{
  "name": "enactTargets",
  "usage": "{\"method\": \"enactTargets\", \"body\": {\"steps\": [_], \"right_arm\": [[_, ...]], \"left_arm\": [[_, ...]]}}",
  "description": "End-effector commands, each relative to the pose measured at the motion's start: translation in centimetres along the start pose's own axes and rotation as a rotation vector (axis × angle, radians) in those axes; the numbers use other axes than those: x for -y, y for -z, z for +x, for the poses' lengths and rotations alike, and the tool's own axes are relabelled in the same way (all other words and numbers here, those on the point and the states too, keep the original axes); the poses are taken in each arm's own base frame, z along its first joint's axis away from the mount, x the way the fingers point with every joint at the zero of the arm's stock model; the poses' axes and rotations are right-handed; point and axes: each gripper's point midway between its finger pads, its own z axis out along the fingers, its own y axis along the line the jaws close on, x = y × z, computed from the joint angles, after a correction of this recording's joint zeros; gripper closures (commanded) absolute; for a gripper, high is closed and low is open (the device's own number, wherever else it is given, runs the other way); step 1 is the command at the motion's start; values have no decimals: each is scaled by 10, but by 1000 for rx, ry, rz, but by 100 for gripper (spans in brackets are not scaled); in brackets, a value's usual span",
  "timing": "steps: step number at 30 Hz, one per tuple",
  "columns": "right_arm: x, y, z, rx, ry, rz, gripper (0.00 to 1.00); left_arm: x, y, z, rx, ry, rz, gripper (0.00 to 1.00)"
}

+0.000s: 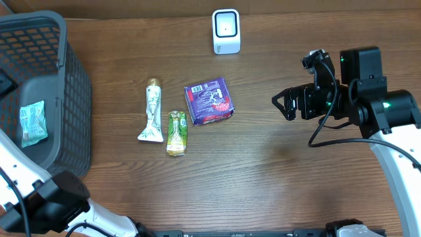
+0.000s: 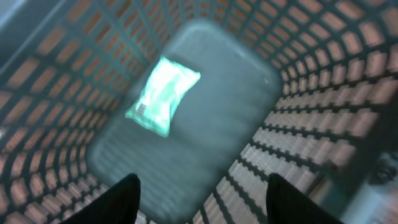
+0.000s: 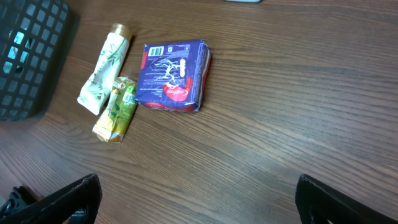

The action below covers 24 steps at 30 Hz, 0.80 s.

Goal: Scan the item barcode
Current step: 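Reach into the basket and grasp the mint-green packet with the left gripper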

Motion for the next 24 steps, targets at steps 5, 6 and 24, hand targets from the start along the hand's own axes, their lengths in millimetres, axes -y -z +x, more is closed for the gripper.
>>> {"method": "enactTargets", "body": {"steps": [5,6,24], "right_arm": [[-5,5,-8,22,16,-9,0],[-5,5,-7,18,14,-9,0],[2,-8,5,-33,-13,-7,0]], "left_arm": [[-17,-109,23,-97,-188,-61,38],[-23,-117,23,-94,-189,-96,32],[-49,-262,69,-263,-329,-151,2]]}}
